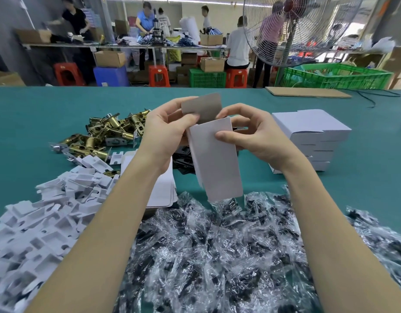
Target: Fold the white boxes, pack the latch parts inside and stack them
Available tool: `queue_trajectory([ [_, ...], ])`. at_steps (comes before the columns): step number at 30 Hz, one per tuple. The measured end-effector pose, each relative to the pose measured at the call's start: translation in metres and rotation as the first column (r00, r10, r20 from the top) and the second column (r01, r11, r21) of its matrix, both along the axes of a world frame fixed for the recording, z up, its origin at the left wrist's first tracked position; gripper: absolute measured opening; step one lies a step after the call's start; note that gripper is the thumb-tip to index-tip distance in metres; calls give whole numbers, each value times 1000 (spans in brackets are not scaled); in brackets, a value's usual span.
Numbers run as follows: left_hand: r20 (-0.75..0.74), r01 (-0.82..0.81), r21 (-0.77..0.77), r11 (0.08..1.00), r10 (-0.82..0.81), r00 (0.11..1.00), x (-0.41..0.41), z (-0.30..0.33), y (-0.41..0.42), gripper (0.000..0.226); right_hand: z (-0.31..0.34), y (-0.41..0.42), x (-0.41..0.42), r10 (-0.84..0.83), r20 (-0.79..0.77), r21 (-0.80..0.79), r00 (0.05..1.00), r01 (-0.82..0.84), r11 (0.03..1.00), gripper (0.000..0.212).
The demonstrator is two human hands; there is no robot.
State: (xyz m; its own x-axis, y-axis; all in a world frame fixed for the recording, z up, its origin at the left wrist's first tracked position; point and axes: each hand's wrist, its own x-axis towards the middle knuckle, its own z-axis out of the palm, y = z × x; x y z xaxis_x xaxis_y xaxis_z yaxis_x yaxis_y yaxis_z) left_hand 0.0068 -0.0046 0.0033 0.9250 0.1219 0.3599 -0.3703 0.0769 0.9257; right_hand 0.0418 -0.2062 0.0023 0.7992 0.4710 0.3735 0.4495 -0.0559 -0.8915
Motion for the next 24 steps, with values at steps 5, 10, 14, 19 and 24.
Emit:
queue_trajectory([
  [5,2,28,76,997,-28,1000,-3,2,0,19,-1,-2,1,-35,5,2,999,35,999,26],
  [10,-43,68,134,989,-62,997,-5,8,3,17,-2,-1,-1,-34,-3,-17,999,34,999,26],
  [14,-100,143,133,981,-130,986,-4,7,9,6,0,1,-4,-39,1,-42,999,39,998,25],
  [19,-89,104,65,993,-98,991,-2,3,7,15,2,-1,-3,-74,21,-25,997,74,997,27],
  [24,-87,68,26,997,-65,994,-2,1,2,14,0,1,-4,-139,54,-4,989,139,990,29],
])
